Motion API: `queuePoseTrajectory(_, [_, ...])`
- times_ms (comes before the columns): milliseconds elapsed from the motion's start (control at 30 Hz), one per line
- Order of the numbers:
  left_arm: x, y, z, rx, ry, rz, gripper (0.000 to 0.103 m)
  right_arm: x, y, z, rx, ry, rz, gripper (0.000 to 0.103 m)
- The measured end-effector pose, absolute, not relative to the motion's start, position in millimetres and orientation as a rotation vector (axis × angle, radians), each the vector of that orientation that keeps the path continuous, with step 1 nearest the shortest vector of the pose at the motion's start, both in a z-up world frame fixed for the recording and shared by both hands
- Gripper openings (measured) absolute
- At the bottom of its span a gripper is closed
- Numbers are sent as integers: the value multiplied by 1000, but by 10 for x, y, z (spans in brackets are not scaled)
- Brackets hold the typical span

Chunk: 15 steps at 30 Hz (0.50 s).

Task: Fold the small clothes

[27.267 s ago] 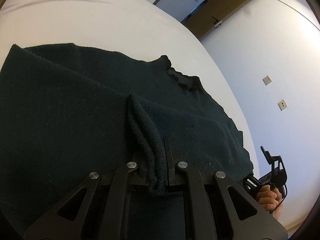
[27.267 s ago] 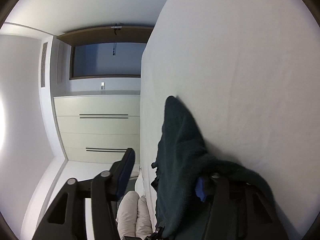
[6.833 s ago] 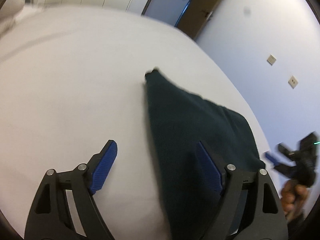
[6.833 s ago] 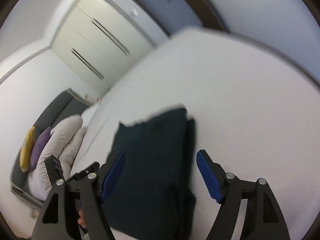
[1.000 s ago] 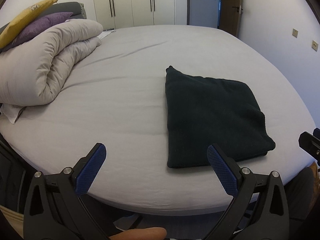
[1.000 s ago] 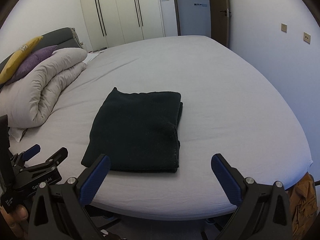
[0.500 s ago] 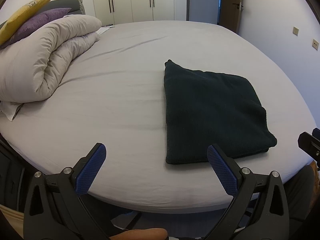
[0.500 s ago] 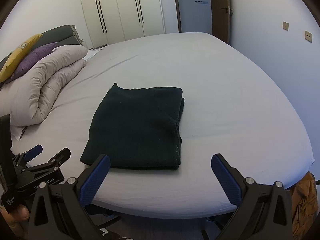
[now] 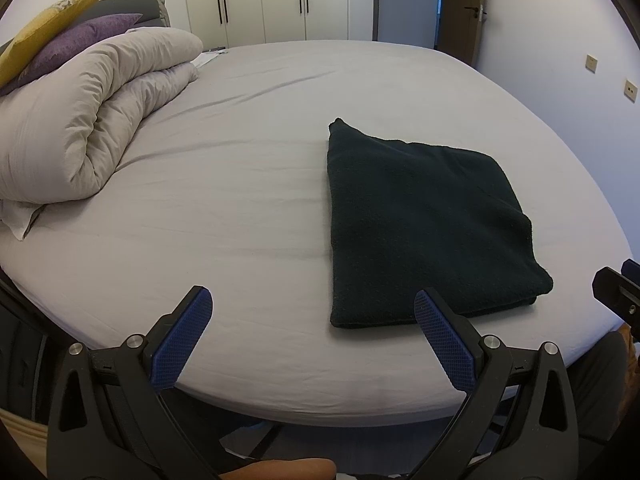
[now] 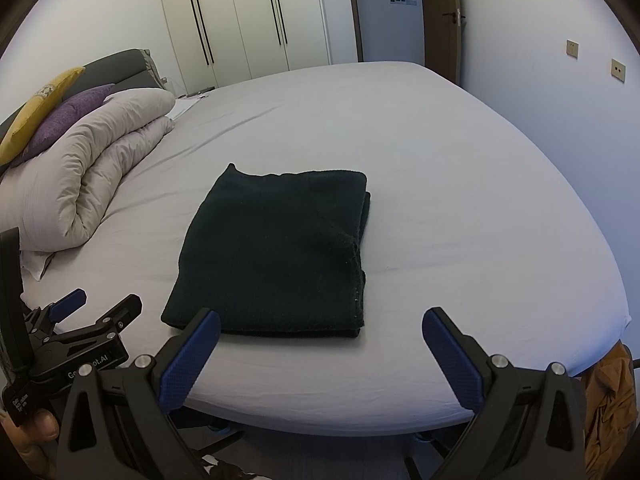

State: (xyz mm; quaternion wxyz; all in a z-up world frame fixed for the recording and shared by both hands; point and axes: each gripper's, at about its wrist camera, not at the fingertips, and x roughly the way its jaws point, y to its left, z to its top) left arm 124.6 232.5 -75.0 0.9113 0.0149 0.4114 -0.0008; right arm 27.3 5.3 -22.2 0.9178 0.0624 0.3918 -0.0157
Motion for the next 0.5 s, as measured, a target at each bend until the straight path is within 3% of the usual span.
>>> queuePoseTrajectory(500, [1243,2362,-747,24,854,-6,103,258,70,-234,131,810,-32,103])
